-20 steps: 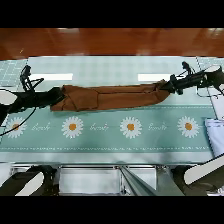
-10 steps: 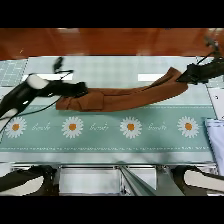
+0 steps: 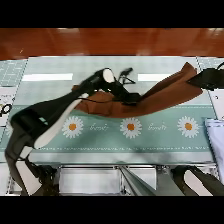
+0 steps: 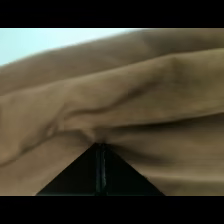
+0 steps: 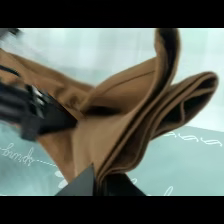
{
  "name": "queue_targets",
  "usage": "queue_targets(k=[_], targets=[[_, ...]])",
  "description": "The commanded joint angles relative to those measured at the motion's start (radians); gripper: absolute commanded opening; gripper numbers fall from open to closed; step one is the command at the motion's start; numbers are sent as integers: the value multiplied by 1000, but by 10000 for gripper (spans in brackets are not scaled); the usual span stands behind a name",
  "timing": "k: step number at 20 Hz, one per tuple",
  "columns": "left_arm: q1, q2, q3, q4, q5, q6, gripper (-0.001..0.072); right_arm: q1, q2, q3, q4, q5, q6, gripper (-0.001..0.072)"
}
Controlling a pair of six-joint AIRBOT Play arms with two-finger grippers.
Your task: Fold the shirts.
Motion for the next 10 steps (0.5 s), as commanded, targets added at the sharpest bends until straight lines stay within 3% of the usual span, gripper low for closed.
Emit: queue_targets(k=[1,3,6,10], targets=[[-103,-94,82,-110,-60,9,16,0,43,-14,29,2,21,35],[-113,-93,82,-140,-63,64,15,0,43,-14,39,2,31,35],[-16,-62,81,-120,-135,76,15,0,42,-14,68,-2,50,35],[204,89,17,81,-323,101,16,148,15,-14,129,-127,86,35]])
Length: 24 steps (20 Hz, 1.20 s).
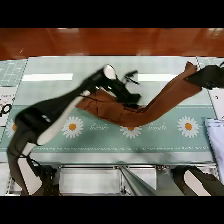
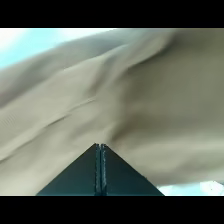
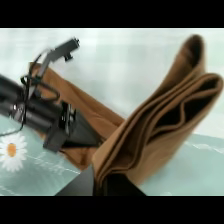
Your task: Fold the shirts.
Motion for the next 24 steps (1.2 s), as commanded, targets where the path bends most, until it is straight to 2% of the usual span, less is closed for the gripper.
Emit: queue_targets(k=[1,5,8,11,14,18,19,20,21,24], targets=[[181,160,-101,138,-114,21,15,167,-39,0,54,-140,46,35],[442,551,-485,138,56,69,16,455,-237,108,82,-352,93,35],[626,848,-767,137,93,135,16,607,-462,254,125,-390,99,35],[756,1077,-939,137,102,145,16,700,-667,376,146,-416,100,35],[808,1206,-1008,137,105,144,16,750,-839,456,229,-483,100,35],[808,1228,-1033,113,126,143,16,788,-992,514,365,-484,98,36],[808,1222,-1037,106,131,144,16,795,-1012,514,395,-481,98,103],[808,1217,-1041,103,138,144,16,801,-1025,514,414,-463,98,364],[808,1210,-1043,103,152,144,16,801,-1028,514,409,-436,88,413],[826,1202,-1019,99,214,143,16,718,-991,514,401,-243,84,409]])
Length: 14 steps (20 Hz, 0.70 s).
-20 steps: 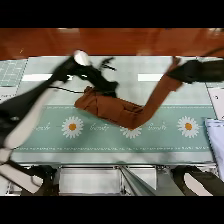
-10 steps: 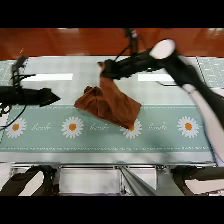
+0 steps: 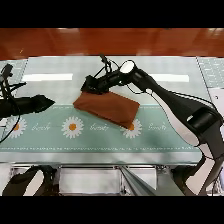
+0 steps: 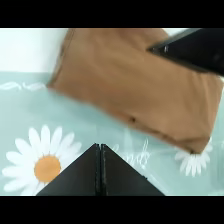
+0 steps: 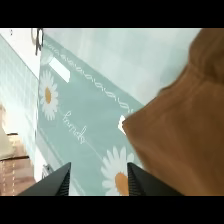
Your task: Fold the shirts.
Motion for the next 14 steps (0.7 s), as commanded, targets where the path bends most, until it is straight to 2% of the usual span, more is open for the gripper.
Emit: queue_targets(k=[1,3,5,7,8,9,10,12,14], targets=[[45,-1,48,-7,57,-1,16,-97,35,7,5,247,-7,409],[108,11,138,-14,56,-1,16,-213,148,7,-127,438,-3,408],[148,26,203,-32,55,-1,16,-308,323,0,-425,568,34,408],[146,44,203,-37,51,-27,16,-354,522,-84,-825,590,84,409],[132,48,187,-39,38,-38,16,-370,639,-190,-1004,547,137,409],[105,49,158,-44,24,-38,16,-394,754,-335,-1086,464,186,410],[73,49,125,-44,16,-37,16,-425,853,-489,-1079,368,210,411],[-8,49,40,-44,20,-38,16,-497,1006,-814,-971,157,281,418],[-82,49,-36,-51,40,-38,16,-567,1049,-1067,-718,-52,279,419]])
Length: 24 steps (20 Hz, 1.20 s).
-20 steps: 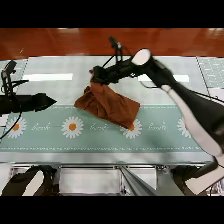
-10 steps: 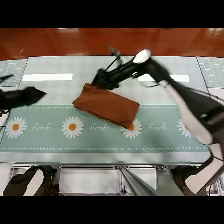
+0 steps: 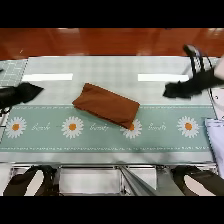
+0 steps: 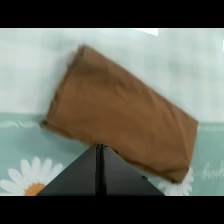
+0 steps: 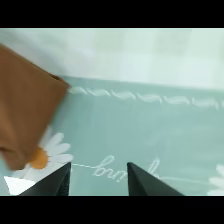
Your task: Fold the shirts.
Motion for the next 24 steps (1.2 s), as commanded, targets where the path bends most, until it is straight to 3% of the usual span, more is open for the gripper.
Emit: queue_targets(k=[1,3,6,10,17,18,20,24], targets=[[-119,3,-119,-11,26,-6,16,-113,136,-430,293,-367,-7,418],[-167,2,-163,-11,54,-29,16,-105,55,-508,559,-446,-164,418],[-196,-5,-177,-14,82,-31,16,-43,-161,-480,760,-414,-272,418],[-195,-5,-176,-18,90,-31,16,59,-385,-351,858,-348,-346,418],[-195,-5,-176,-18,91,-31,16,178,-509,-137,886,-348,-332,403],[-195,-5,-176,-18,93,-31,16,193,-525,-116,887,-349,-333,342],[-195,-5,-176,-18,93,-31,16,221,-538,-76,887,-338,-379,35],[-195,-5,-176,-18,98,-30,16,231,-537,120,779,-232,-362,34]])
